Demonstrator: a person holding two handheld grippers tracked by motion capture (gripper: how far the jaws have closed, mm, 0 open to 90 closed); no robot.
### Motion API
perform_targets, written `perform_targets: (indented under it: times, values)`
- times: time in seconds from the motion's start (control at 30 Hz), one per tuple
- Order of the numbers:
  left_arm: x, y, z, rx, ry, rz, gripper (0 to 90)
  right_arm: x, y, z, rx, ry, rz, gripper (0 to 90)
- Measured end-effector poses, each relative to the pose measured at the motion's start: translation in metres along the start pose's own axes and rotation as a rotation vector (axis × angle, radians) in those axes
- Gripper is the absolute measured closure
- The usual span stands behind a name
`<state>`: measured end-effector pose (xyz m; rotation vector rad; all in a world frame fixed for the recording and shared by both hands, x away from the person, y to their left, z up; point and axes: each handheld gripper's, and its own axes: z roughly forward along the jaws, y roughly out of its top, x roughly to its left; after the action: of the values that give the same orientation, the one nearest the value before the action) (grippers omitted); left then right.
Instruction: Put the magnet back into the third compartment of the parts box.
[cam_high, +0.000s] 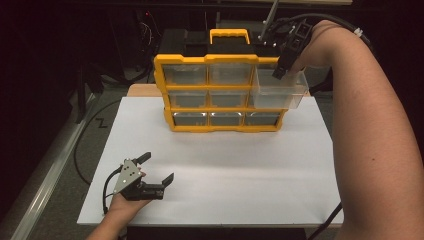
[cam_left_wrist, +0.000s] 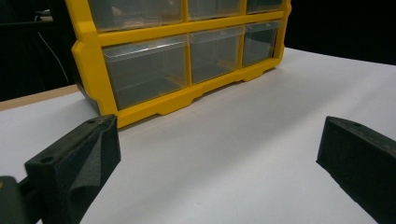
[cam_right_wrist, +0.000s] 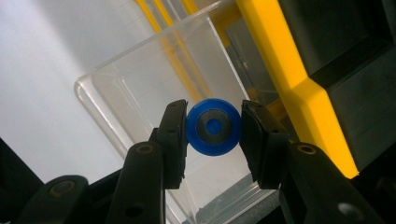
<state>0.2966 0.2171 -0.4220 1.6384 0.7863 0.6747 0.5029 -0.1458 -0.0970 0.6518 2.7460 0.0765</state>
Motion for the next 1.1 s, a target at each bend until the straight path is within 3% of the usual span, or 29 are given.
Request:
perform_targets:
  times: [0.17, 0.27, 0.37, 0.83, 1.1]
  values:
    - [0.000, 0.000, 0.000, 0.001, 0.003, 0.000, 0.2, -0.003, -0.003, 0.000, 0.000, 0.015, 0.018, 64.1]
    - [0.000, 0.000, 0.000, 0.004, 0.004, 0.000, 0.2, -0.005, -0.005, -0.001, -0.008, 0.004, 0.051, 49.8]
    - [0.001, -0.001, 0.001, 0.009, 0.004, -0.005, 0.2, -0.002, -0.008, -0.005, -0.014, 0.009, 0.059, 42.7]
    - [0.000, 0.000, 0.001, 0.009, 0.001, 0.001, 0.2, 0.028, -0.030, -0.016, -0.034, 0.009, 0.035, 40.7]
    - [-0.001, 0.000, 0.001, 0.007, 0.000, 0.003, 0.2, 0.044, -0.040, -0.013, -0.029, 0.017, 0.016, 40.5]
